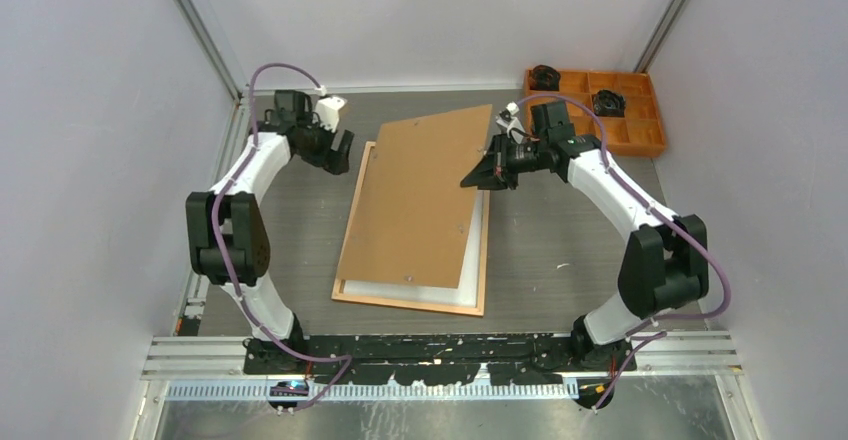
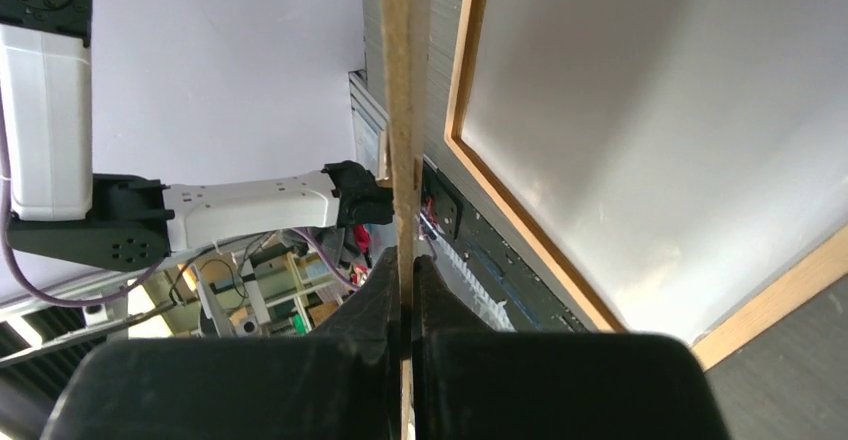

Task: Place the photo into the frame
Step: Turn over the photo frame item on the photo frame.

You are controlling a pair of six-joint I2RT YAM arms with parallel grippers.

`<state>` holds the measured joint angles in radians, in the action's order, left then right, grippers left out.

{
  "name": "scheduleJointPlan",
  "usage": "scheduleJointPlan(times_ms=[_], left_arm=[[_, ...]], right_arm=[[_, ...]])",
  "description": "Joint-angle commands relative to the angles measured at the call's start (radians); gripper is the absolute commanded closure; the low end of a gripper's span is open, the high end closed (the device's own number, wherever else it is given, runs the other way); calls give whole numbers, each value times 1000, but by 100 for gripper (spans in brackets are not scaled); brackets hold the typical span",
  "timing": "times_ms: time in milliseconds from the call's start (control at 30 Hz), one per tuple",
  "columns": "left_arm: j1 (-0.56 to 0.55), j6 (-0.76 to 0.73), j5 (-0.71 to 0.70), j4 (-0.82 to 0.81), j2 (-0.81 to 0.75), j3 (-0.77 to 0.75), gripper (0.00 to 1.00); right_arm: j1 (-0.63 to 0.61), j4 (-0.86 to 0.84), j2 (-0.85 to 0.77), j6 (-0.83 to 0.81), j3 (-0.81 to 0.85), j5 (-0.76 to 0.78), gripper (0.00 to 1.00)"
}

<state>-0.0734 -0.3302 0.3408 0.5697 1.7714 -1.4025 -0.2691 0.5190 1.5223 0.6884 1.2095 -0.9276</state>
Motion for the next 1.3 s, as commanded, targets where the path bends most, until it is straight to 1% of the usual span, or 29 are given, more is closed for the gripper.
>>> scheduleJointPlan(times_ms=[0, 233, 433, 767, 1267], left_arm=[[58, -47, 41, 46, -44, -22, 15], [69, -124, 14, 36, -81, 81, 15], [69, -145, 12, 33, -106, 132, 17], [69, -169, 3, 33, -119, 166, 19], [69, -202, -15, 24, -131, 213, 20]], right_arm=[[-2, -26, 68, -84, 78, -125, 99], [-2, -34, 142, -133, 91, -156, 99], [-2, -49, 206, -135, 105, -167, 99], [0, -64, 256, -144, 95, -172, 99], [11, -49, 315, -169, 121, -174, 99]])
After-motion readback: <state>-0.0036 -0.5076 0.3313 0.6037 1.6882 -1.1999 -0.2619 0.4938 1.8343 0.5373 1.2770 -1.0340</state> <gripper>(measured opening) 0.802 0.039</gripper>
